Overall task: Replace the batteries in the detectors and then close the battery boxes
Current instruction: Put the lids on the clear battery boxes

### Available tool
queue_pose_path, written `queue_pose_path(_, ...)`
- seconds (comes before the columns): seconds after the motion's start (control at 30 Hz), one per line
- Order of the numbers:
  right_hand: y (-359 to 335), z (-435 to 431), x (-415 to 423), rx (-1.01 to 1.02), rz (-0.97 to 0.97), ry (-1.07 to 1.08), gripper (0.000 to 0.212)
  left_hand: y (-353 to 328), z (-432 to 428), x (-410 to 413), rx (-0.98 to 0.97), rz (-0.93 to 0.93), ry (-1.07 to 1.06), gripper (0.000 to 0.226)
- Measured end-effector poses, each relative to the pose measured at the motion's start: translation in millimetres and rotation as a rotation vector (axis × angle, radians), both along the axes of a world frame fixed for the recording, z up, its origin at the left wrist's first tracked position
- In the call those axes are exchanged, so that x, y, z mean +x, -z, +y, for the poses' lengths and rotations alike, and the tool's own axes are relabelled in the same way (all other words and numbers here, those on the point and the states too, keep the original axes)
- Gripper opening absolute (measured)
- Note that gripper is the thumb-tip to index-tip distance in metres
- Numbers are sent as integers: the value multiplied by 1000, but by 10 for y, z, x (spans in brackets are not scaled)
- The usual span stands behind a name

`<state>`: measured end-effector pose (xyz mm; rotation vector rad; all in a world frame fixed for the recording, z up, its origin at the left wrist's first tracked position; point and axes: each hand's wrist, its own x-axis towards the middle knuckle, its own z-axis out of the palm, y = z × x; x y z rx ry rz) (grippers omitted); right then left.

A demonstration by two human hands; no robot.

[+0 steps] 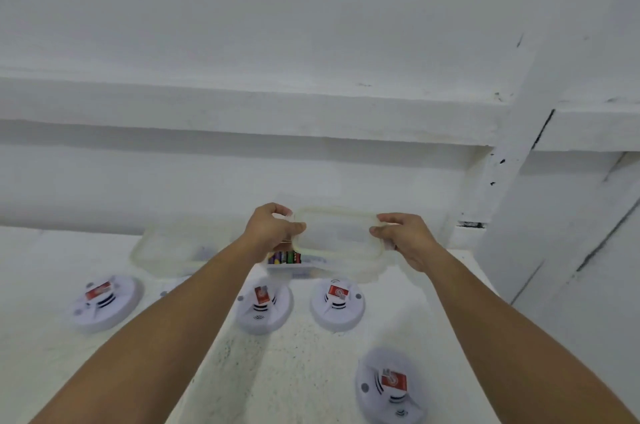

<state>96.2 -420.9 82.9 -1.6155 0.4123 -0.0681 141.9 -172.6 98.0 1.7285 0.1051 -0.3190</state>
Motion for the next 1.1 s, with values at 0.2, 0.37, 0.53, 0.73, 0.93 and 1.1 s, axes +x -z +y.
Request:
queue_pose_path(0.2,70,496,395,-166,8,-104,58,91,468,80,-50,49,-112,39)
queue_pose_path(0.37,210,656,547,-284,27,-146,68,260,547,148,18,42,-167,31)
queue_pose_path(0.53,341,656,556,-325,82,-139,69,459,465,183,220,-42,-171,37)
queue_pose_path(0.73,434,668,551,-313,106,-117,68,451,460,229,293,-55,-153,41)
queue_pose_path(0.93,438,694,550,-265,142,-122,63,443,467,233,237,4,-140,39)
queue_pose_path(1.1,434,721,490,-242,148,-118,60,442,456,228,218,19,-148,37)
